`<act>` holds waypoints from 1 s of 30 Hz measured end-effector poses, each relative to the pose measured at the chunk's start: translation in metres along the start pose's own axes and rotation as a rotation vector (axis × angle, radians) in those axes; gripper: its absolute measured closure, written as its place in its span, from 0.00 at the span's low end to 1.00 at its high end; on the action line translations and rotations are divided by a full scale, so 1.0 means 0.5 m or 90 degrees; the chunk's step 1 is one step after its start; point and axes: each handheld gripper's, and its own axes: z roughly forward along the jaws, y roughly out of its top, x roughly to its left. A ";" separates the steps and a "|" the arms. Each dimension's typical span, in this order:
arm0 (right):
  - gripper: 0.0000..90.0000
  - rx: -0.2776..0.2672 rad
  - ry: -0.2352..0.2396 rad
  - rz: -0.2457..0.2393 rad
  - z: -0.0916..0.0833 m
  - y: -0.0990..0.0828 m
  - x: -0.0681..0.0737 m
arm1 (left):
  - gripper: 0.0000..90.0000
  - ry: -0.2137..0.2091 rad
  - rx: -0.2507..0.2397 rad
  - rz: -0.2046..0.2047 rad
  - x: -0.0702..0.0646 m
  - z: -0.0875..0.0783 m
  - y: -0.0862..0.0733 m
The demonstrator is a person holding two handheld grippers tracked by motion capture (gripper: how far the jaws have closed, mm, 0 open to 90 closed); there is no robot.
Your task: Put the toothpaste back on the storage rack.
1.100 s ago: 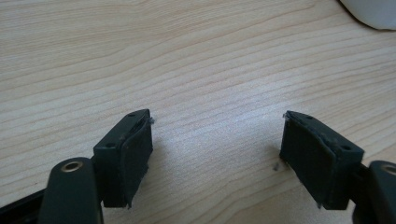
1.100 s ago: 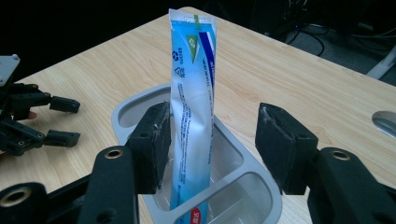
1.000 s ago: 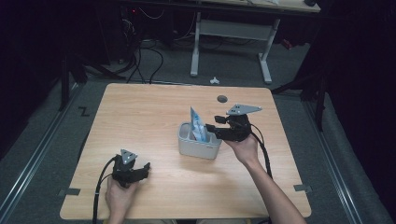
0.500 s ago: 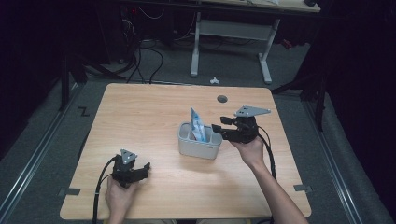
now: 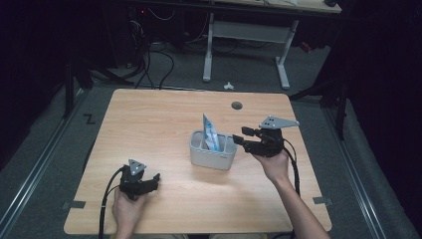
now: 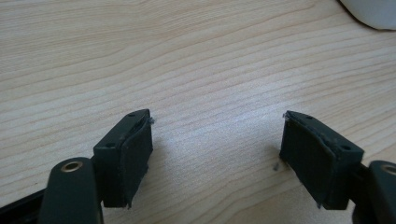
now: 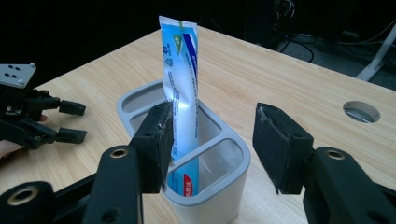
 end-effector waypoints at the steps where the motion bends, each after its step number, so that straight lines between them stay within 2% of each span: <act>1: 0.54 -0.001 -0.003 0.000 -0.005 -0.002 -0.001 | 0.28 0.000 0.000 0.000 0.000 0.000 0.000; 25: 0.54 -0.016 -0.011 0.022 -0.046 -0.033 -0.014 | 0.28 0.000 0.000 0.000 0.000 0.000 0.000; 30: 0.54 -0.022 -0.011 0.036 -0.055 -0.048 -0.020 | 0.28 0.000 0.000 0.000 0.000 0.000 0.000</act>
